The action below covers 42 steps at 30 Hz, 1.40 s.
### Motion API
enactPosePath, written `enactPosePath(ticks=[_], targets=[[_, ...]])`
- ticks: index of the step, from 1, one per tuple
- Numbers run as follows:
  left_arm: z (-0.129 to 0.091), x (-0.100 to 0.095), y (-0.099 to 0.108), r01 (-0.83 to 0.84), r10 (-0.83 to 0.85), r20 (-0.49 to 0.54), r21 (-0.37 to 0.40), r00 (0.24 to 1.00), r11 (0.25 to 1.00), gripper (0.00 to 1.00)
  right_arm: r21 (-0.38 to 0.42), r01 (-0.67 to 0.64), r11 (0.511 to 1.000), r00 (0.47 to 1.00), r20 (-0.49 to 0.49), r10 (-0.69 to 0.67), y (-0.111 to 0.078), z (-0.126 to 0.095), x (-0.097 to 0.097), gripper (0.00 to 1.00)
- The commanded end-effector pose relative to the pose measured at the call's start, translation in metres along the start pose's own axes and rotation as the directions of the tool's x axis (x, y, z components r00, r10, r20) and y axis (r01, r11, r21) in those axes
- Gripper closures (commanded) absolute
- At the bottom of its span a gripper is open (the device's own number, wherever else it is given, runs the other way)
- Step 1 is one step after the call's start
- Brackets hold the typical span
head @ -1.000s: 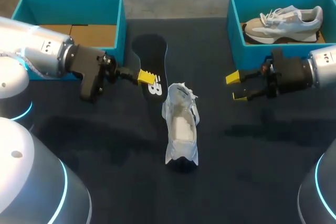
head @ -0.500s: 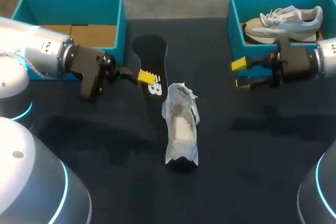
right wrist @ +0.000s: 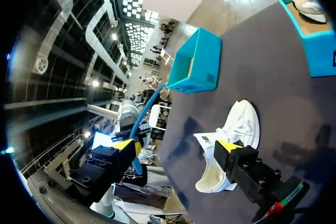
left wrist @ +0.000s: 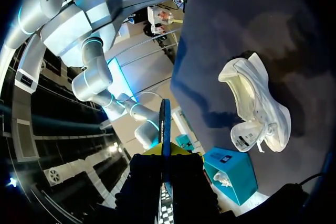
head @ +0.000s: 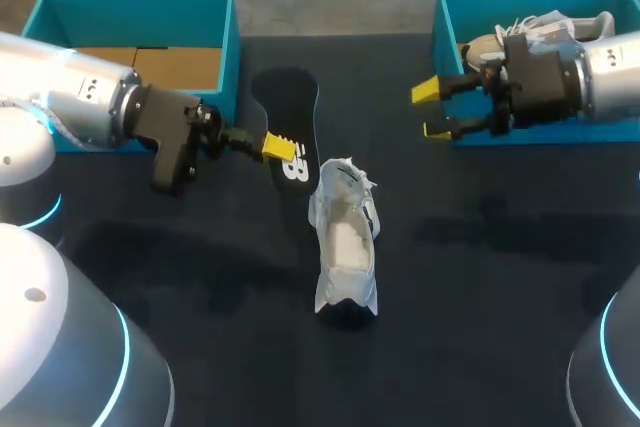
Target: Take the shoe out of the shoebox, open the shoe tongue, remove and reinsert the insole, then place the shoe into the shoebox
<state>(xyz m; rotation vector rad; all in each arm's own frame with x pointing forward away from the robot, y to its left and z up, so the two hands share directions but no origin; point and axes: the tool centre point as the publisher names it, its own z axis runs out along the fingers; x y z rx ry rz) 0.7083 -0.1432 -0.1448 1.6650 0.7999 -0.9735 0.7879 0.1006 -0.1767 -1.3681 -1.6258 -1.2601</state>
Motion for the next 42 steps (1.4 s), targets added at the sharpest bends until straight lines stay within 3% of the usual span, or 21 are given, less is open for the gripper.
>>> enactPosePath(ticks=[1, 17, 26, 32, 42], targets=[[0.001, 0.001, 0.000, -0.004, 0.004, 0.001, 0.000, 1.000, 1.000, 1.00, 0.030, -0.015, 0.999, 0.999, 0.033, 0.014, 0.013, 0.019, 0.014, 0.00], [0.001, 0.001, 0.000, -0.004, 0.004, 0.001, 0.000, 1.000, 1.000, 1.00, 0.028, -0.040, 0.999, 0.999, 0.014, 0.040, 0.015, 0.026, 0.015, 0.00], [0.017, 0.036, -0.002, -0.101, 0.101, 0.047, -0.010, 0.994, 0.995, 1.00, 0.028, -0.040, 0.999, 0.999, 0.014, 0.040, 0.015, 0.026, 0.015, 0.00], [0.023, 0.039, 0.005, -0.146, 0.146, 0.023, -0.007, 0.989, 0.989, 1.00, 0.028, -0.040, 0.999, 0.999, 0.014, 0.040, 0.015, 0.026, 0.015, 0.00], [0.035, 0.051, 0.000, -0.206, 0.207, -0.003, 0.028, 0.978, 0.978, 1.00, 0.034, -0.055, 0.998, 0.998, -0.017, 0.056, 0.017, 0.047, 0.015, 0.00]])
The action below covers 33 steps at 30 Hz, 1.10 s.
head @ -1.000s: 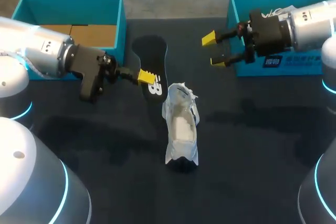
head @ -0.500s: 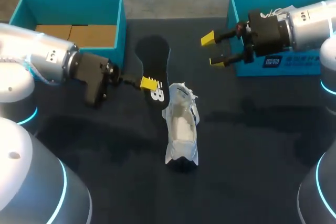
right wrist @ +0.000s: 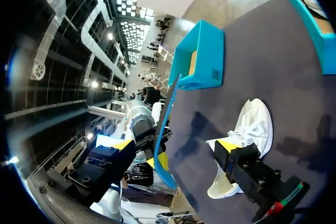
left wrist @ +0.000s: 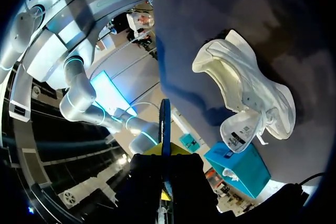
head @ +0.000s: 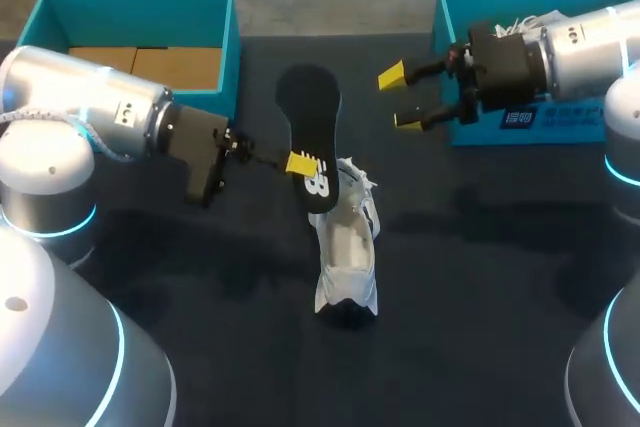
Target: Take the shoe out of the shoebox, open the shoe tongue, remove and reinsert the insole, then place the shoe into the shoebox
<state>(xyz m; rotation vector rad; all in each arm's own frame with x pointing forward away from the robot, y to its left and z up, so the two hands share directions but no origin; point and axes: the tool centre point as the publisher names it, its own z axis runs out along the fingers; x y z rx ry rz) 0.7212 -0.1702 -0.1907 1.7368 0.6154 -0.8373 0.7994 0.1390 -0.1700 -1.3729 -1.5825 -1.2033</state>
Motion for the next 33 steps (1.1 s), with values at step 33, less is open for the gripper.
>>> enactPosePath(ticks=[33], targets=[[0.007, 0.012, 0.000, -0.031, 0.032, -0.018, 0.026, 0.999, 0.999, 1.00, 0.025, -0.065, 0.998, 0.997, -0.044, 0.066, 0.023, 0.074, 0.003, 0.09]])
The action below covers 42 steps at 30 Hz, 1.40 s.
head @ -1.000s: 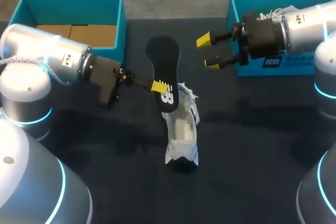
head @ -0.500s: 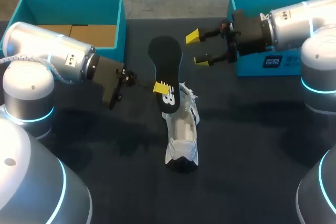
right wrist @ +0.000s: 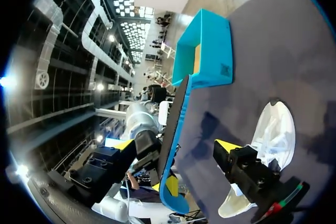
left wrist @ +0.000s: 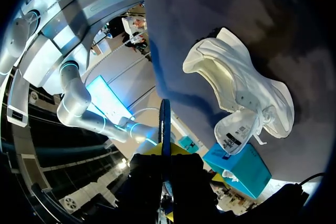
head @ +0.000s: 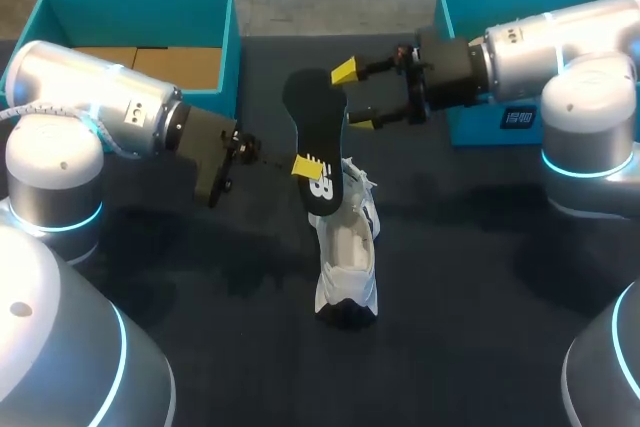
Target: Take the shoe out of the shoebox, open the shoe tongue, remove and reinsert the insole, then place the shoe into the shoebox
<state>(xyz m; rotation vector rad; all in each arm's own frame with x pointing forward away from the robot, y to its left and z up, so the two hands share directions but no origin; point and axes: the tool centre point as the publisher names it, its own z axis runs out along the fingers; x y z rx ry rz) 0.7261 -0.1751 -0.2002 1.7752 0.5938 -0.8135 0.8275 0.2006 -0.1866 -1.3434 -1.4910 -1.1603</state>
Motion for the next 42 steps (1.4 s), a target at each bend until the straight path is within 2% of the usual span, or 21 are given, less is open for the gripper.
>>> enactPosePath(ticks=[1, 8, 14, 16, 21, 25, 42], targets=[[0.001, 0.001, 0.000, -0.004, 0.004, 0.000, -0.001, 1.000, 1.000, 1.00, -0.016, 0.011, 1.000, 1.000, 0.029, -0.011, -0.003, 0.010, 0.005, 0.09], [0.001, 0.001, 0.000, -0.004, 0.004, 0.000, -0.001, 1.000, 1.000, 1.00, -0.036, 0.020, 0.999, 0.999, 0.048, -0.018, -0.010, 0.019, 0.009, 0.17], [0.001, 0.001, 0.000, -0.004, 0.004, 0.000, -0.001, 1.000, 1.000, 1.00, -0.043, 0.015, 0.999, 0.999, 0.047, -0.013, -0.010, 0.022, 0.009, 0.30], [0.001, 0.001, 0.000, -0.004, 0.004, 0.000, -0.001, 1.000, 1.000, 1.00, -0.045, 0.012, 0.999, 0.999, 0.046, -0.010, -0.009, 0.024, 0.008, 0.30], [0.001, 0.001, 0.000, -0.004, 0.004, 0.000, -0.001, 1.000, 1.000, 1.00, -0.051, -0.010, 0.999, 0.998, 0.057, 0.013, -0.005, 0.027, 0.004, 0.44], [0.001, 0.001, 0.000, -0.004, 0.004, 0.000, -0.001, 1.000, 1.000, 1.00, -0.050, -0.019, 0.999, 0.997, 0.073, 0.022, -0.004, 0.028, 0.004, 0.51], [0.001, 0.001, 0.000, -0.004, 0.004, 0.000, -0.001, 1.000, 1.000, 1.00, -0.044, -0.049, 0.998, 0.995, 0.088, 0.053, -0.004, 0.030, -0.001, 0.54]])
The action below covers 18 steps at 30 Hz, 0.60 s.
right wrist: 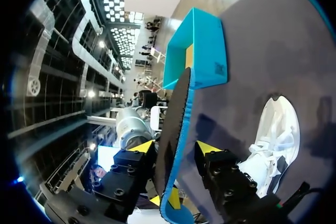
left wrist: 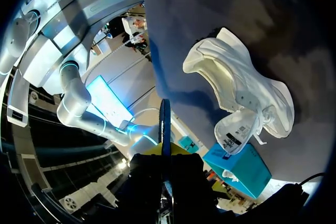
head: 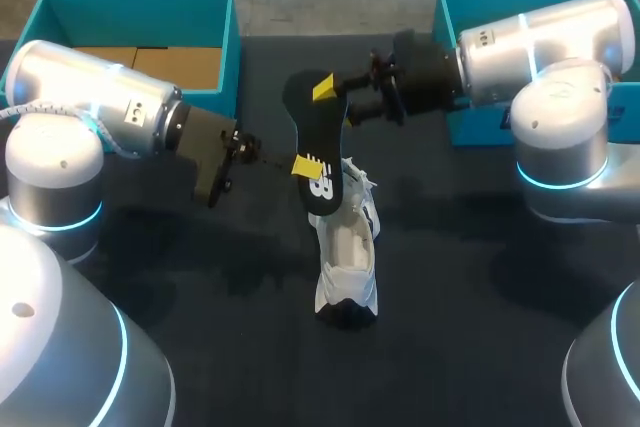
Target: Take the shoe out of the shoebox, open the shoe tongue, remove and reinsert the insole, then place the shoe into the shoebox
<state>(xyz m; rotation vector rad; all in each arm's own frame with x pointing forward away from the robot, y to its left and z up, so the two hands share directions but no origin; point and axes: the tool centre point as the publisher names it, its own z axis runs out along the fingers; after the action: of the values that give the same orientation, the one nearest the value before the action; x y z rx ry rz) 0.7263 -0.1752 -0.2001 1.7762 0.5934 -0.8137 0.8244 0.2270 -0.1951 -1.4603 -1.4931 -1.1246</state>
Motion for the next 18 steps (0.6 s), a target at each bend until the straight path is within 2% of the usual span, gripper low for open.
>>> enactPosePath(ticks=[1, 12, 18], targets=[[0.0013, 0.0010, -0.0002, -0.004, 0.004, 0.000, -0.002, 1.000, 1.000, 1.00, -0.002, -0.007, 1.000, 1.000, 0.010, 0.007, -0.0002, 0.0022, 0.0005, 0.55], [0.0013, 0.0010, -0.0002, -0.004, 0.004, 0.000, -0.002, 1.000, 1.000, 1.00, -0.003, -0.008, 1.000, 1.000, 0.030, 0.008, -0.0006, -0.0002, 0.0067, 0.59], [0.0013, 0.0010, -0.0002, -0.004, 0.004, 0.000, -0.002, 1.000, 1.000, 1.00, -0.001, -0.009, 1.000, 0.999, 0.040, 0.010, -0.0015, 0.0000, 0.0098, 0.67]])
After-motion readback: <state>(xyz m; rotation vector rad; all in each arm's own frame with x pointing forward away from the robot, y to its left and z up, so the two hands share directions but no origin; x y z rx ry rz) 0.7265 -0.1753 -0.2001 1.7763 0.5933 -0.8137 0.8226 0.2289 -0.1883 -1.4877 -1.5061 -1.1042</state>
